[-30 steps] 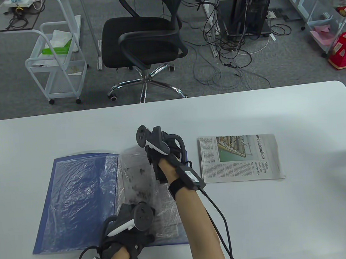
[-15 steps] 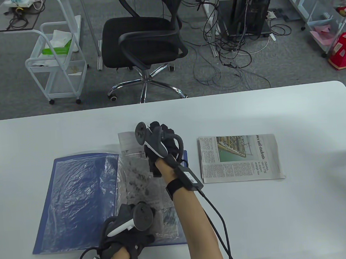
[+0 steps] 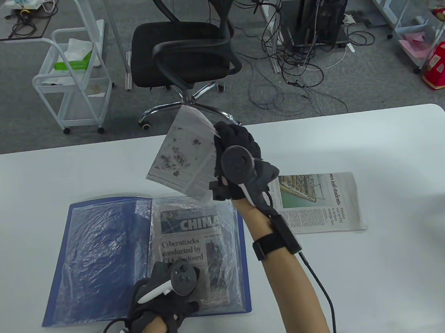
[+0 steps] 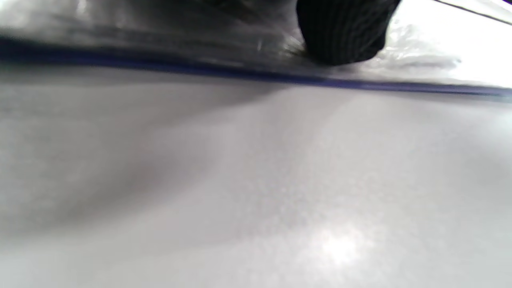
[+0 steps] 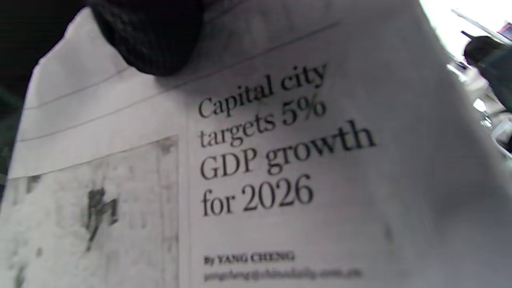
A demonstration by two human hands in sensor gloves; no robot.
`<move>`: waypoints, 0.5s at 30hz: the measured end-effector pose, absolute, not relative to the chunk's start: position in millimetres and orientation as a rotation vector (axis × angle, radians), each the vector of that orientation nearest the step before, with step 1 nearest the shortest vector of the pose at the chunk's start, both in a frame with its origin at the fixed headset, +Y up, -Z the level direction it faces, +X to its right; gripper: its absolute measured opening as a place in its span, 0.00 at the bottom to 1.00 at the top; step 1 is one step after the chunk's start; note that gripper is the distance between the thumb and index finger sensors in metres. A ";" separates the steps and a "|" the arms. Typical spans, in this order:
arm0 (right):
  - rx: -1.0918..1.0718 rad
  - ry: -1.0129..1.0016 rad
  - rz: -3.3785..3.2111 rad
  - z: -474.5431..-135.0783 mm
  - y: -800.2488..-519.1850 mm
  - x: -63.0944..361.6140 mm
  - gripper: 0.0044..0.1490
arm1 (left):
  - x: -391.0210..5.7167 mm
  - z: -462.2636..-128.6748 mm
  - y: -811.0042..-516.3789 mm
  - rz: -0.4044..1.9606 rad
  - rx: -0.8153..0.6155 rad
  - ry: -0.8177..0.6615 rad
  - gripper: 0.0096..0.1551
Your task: Pull newspapers from file folder
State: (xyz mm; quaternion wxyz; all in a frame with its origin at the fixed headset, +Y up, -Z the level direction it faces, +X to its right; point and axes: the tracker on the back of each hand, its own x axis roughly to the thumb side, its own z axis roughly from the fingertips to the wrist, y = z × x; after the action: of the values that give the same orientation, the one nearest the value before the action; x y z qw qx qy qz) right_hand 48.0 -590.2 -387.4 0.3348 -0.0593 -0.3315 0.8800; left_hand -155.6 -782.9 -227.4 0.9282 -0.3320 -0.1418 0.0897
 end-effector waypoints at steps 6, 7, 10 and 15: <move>-0.364 -0.712 1.998 -353.3 -594.4 140.7 0.23 | -155.9 -227.6 -783.3 0.194 -0.682 -0.287 0.48; -0.398 -0.689 1.960 -350.5 -597.7 152.1 0.23 | -155.9 -227.5 -783.4 0.197 -0.681 -0.286 0.48; -0.547 -0.601 1.886 -342.8 -617.9 195.9 0.23 | -156.3 -227.6 -783.7 0.207 -0.680 -0.283 0.48; -0.838 -0.461 1.934 -336.6 -685.9 256.4 0.23 | -156.9 -227.8 -784.3 0.221 -0.682 -0.276 0.48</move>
State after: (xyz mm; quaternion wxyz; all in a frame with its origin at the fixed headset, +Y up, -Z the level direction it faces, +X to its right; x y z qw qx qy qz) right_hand 256.4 -685.9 -336.6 0.4724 -0.3423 -0.1883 0.7901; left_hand -156.9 -784.3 -227.8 0.9271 -0.3328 -0.1346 0.1079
